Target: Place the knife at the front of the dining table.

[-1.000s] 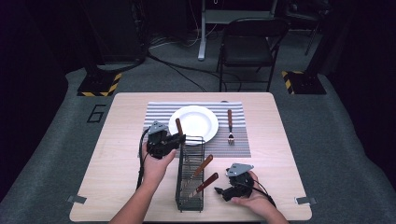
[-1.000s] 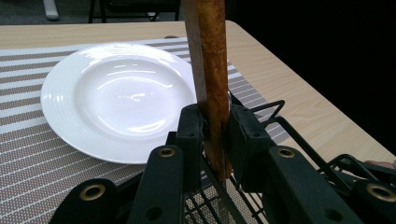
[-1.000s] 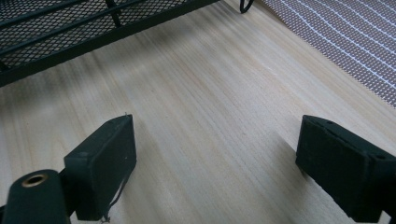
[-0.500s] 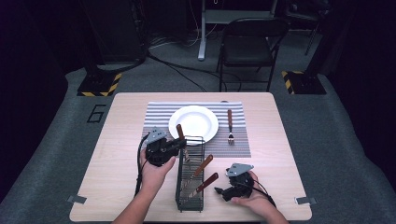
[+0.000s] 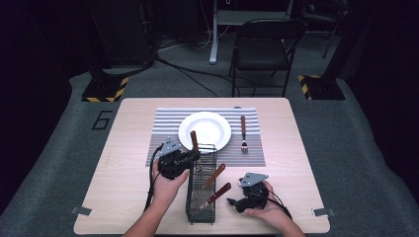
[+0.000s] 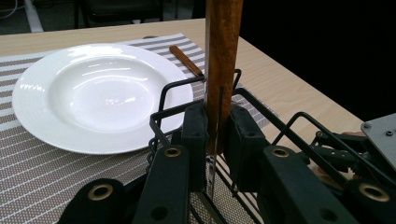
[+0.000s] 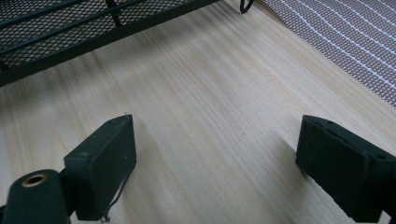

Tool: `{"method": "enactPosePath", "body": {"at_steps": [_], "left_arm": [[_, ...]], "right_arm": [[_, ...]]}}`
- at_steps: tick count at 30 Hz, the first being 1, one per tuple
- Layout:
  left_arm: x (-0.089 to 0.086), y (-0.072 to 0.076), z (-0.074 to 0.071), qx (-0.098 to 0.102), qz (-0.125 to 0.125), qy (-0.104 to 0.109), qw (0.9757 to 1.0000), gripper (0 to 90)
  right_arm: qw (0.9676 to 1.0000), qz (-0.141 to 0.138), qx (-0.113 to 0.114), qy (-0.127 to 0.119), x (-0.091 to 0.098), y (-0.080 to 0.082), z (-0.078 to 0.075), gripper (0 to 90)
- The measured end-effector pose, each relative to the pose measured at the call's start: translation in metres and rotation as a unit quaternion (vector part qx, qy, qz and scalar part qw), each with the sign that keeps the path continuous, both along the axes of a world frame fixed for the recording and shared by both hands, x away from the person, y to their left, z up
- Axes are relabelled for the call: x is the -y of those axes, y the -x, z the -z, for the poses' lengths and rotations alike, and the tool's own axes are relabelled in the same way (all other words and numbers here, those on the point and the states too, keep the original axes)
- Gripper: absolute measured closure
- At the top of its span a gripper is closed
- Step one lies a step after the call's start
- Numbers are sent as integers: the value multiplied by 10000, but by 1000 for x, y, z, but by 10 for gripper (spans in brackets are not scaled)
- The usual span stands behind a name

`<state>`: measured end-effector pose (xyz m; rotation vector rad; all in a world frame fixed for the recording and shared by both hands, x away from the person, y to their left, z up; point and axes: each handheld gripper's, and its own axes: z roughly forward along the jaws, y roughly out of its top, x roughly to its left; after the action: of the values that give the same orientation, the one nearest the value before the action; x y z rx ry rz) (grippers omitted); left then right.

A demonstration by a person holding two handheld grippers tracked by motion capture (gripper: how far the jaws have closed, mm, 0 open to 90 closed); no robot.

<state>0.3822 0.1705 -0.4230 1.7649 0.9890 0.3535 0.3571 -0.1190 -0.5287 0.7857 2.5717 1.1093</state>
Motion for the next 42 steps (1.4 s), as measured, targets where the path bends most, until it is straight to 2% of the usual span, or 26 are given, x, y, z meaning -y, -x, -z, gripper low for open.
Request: {"method": "enactPosePath", "body": {"at_steps": [2,5,12,13,17,23,27,30,31,32,42], "left_arm": [[1,0,0,-12,-8,28,10000,786],[2,0,-4,-37,11,-39,10000,796],[-3,1,-18,71,6,-18,10000,800],[-6,2,-24,104,-21,5,9999,800],[-8,2,-29,137,-38,39,9999,801],[-13,2,-46,164,37,90,9998,801],[-12,2,-59,230,37,4,9997,801],[-13,2,-74,317,84,-52,9994,801],[-13,2,-74,317,84,-52,9994,801],[-15,2,-82,328,87,-27,9994,801],[-24,4,-106,479,39,-130,9988,801]], "right_arm": [[10000,-3,5,2,0,0,0,113],[10000,-2,5,1,0,0,0,113],[10000,-5,5,1,0,0,0,113],[10000,-5,4,1,0,0,0,113],[10000,-1,-1,0,0,0,0,113],[10000,-1,-1,-1,0,0,0,113],[10000,0,0,0,0,0,0,113],[10000,0,0,0,0,0,0,113],[10000,0,0,0,0,0,0,113],[10000,0,1,1,0,0,0,113],[10000,-2,5,3,0,0,0,113]]}}
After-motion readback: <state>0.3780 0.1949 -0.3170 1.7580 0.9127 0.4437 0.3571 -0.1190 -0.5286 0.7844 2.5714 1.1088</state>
